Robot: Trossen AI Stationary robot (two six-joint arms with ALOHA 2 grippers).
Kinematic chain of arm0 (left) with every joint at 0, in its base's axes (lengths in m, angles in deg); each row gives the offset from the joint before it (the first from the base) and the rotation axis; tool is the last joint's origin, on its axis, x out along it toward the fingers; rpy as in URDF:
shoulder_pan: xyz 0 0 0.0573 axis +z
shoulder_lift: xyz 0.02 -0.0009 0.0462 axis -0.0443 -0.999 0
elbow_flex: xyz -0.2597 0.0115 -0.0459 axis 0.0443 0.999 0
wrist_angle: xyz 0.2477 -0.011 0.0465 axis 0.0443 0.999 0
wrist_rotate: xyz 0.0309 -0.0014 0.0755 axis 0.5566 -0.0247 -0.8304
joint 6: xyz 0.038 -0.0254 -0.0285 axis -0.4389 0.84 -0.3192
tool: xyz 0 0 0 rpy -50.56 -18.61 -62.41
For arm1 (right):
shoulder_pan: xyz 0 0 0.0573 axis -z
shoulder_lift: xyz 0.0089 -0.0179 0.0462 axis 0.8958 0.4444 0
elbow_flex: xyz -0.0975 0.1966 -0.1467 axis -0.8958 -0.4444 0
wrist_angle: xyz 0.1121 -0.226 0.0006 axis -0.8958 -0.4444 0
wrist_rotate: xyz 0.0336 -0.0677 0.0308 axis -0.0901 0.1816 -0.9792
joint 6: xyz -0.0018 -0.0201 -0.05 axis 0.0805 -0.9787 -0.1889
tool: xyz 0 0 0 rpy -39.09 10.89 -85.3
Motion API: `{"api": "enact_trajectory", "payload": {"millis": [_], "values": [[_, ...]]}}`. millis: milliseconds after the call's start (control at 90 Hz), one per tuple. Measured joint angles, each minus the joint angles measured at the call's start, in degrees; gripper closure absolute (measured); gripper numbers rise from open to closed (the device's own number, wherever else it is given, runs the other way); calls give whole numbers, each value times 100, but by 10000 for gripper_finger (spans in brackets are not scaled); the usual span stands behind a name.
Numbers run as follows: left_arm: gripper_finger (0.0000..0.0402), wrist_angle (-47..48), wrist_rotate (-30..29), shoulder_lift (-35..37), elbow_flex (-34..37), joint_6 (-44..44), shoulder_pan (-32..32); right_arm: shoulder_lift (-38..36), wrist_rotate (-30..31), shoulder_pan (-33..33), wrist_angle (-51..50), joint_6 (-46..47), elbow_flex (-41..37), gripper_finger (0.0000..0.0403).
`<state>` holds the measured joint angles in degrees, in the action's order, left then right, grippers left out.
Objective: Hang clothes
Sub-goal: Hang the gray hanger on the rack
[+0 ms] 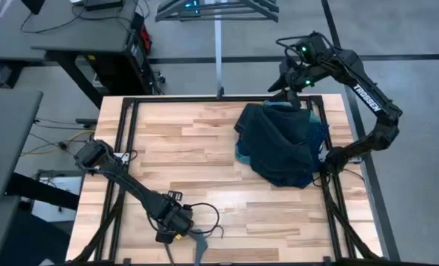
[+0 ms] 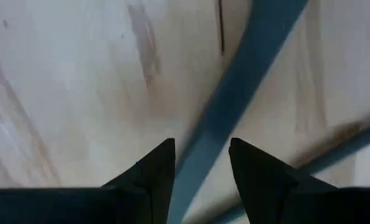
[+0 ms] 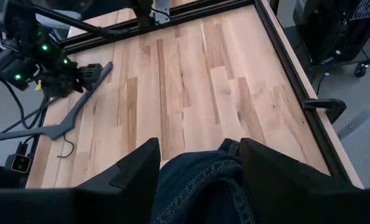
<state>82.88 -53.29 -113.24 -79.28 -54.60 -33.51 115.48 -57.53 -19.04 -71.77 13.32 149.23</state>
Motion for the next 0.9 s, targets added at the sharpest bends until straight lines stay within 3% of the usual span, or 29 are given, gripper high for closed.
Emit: {"api": "enact_trajectory", "payload": {"millis": [389, 533, 622, 733, 900], "values": [[265, -800, 73, 35, 565, -456, -66, 0, 0, 0, 9, 5, 0, 195], [267, -946, 89, 44, 818, -124, -28, 0, 0, 2, 3, 46, 0, 195], [286, -960, 134, 48, 948, 156, 7, 0, 0, 2, 1, 59, 0, 195], [338, -959, 201, 57, 1002, -43, 7, 0, 0, 2, 1, 59, 0, 195], [340, -852, 305, 40, 905, -294, 13, 0, 0, 2, 7, 107, 0, 195]]}}
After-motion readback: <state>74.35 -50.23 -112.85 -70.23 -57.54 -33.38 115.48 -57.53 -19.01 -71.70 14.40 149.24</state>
